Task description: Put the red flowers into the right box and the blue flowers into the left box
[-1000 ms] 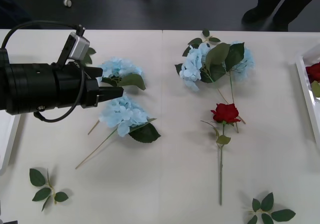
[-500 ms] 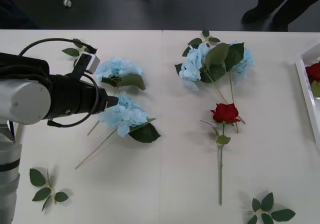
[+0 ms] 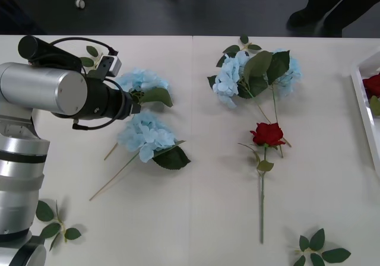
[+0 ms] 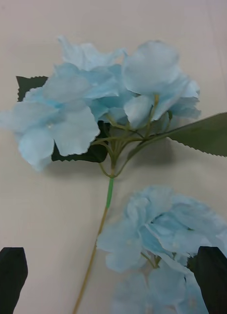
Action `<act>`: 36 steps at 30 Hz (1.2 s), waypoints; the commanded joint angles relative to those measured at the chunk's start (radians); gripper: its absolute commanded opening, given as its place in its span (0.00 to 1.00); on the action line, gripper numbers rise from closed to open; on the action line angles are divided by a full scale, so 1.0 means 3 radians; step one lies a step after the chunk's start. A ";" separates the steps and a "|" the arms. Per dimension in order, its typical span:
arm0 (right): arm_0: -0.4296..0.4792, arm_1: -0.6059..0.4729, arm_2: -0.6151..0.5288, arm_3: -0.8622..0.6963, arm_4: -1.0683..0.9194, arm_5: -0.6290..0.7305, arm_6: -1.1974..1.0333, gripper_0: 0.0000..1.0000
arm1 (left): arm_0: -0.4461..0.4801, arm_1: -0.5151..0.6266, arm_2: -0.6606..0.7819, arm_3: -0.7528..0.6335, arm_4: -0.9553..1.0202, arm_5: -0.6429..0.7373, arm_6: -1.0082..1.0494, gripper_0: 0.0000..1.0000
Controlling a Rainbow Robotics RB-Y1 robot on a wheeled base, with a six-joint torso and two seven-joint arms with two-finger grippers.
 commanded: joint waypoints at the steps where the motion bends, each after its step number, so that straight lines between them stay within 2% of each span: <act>1: -0.0128 0.0062 -0.0041 -0.0043 0.0073 -0.0051 -0.0047 0.00 | -0.0239 0.0021 0.0076 0.0232 -0.0103 -0.0029 0.0046 1.00; 7: -0.0297 0.0246 0.0036 -0.0090 0.0185 -0.0051 -0.0026 0.00 | -0.0382 0.0026 0.0005 0.0569 -0.0317 -0.0121 0.0026 1.00; 16: -0.0665 0.0338 0.0491 -0.0028 0.0262 -0.0184 -0.0052 0.00 | -0.0423 0.0021 -0.0256 0.0922 -0.0435 -0.0438 0.0026 1.00; 25: -0.0660 0.0338 0.0501 -0.0038 0.0267 -0.0179 -0.0077 0.00 | -0.0423 -0.0086 -0.0435 0.1034 -0.0609 -0.0505 0.0051 1.00; 26: -0.0660 0.0338 0.0511 -0.0033 0.0267 -0.0179 -0.0077 0.05 | -0.0423 -0.0132 -0.0435 0.1065 -0.0675 -0.0535 0.0051 1.00; 27: -0.0660 0.0333 0.0517 -0.0028 0.0272 -0.0179 -0.0077 0.20 | -0.0423 -0.0168 -0.0435 0.1091 -0.0747 -0.0556 0.0057 1.00; 29: -0.0660 0.0338 0.0522 -0.0028 0.0282 -0.0174 -0.0077 0.71 | -0.0423 -0.0265 -0.0415 0.1183 -0.0895 -0.0633 0.0057 1.00; 30: -0.0660 0.0338 0.0532 -0.0023 0.0282 -0.0174 -0.0077 0.86 | -0.0423 -0.0296 -0.0404 0.1208 -0.0936 -0.0663 0.0062 1.00; 32: -0.0655 0.0328 0.0542 -0.0013 0.0292 -0.0174 -0.0077 0.99 | -0.0423 -0.0357 -0.0379 0.1270 -0.1008 -0.0704 0.0057 1.00; 36: -0.0624 0.0302 0.0542 -0.0013 0.0298 -0.0174 -0.0077 0.99 | -0.0423 -0.0388 -0.0384 0.1285 -0.1023 -0.0714 0.0062 1.00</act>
